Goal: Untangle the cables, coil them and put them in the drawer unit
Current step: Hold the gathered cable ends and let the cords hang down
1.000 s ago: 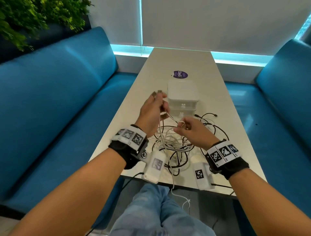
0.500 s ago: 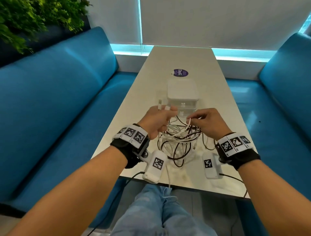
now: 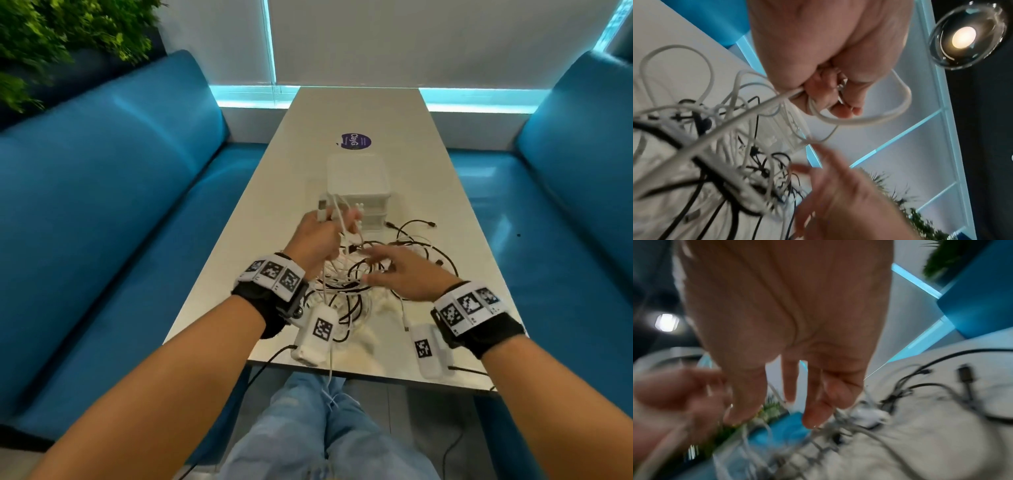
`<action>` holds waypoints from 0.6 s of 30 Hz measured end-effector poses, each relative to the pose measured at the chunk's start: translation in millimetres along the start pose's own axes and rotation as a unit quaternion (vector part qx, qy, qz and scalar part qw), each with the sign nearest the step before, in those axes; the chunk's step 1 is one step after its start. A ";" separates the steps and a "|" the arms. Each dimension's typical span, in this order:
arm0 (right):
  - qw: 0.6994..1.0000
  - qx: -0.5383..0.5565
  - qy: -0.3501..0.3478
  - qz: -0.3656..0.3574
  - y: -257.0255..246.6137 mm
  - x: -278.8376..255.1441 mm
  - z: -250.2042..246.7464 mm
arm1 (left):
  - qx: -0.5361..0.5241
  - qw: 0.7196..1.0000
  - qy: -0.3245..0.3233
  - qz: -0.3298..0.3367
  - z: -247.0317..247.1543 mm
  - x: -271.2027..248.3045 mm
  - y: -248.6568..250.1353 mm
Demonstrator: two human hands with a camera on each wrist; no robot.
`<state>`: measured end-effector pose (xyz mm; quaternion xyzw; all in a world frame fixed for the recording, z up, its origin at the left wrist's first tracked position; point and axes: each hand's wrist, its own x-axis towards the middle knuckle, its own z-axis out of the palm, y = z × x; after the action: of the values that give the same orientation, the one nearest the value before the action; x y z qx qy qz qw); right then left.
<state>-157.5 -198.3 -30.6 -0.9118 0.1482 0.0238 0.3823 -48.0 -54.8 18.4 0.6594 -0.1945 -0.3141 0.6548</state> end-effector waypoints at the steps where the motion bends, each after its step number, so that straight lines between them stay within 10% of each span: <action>1: 0.998 -0.055 -0.025 0.011 13.7 0.0 8.6 | -0.022 1.000 0.009 0.009 -6.2 0.2 6.9; 7: 0.990 -0.077 0.079 0.092 41.5 6.7 15.3 | -0.070 0.997 -0.025 0.017 -43.7 -0.9 31.3; 18: 0.975 0.175 0.102 -0.091 -54.7 4.6 -10.8 | -0.065 0.990 -0.124 0.011 -19.7 -10.7 19.3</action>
<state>-138.1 -170.7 14.1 -0.8378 0.1046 -0.1303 0.5197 -39.6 -34.3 38.1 0.5691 -0.2606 -0.3977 0.6708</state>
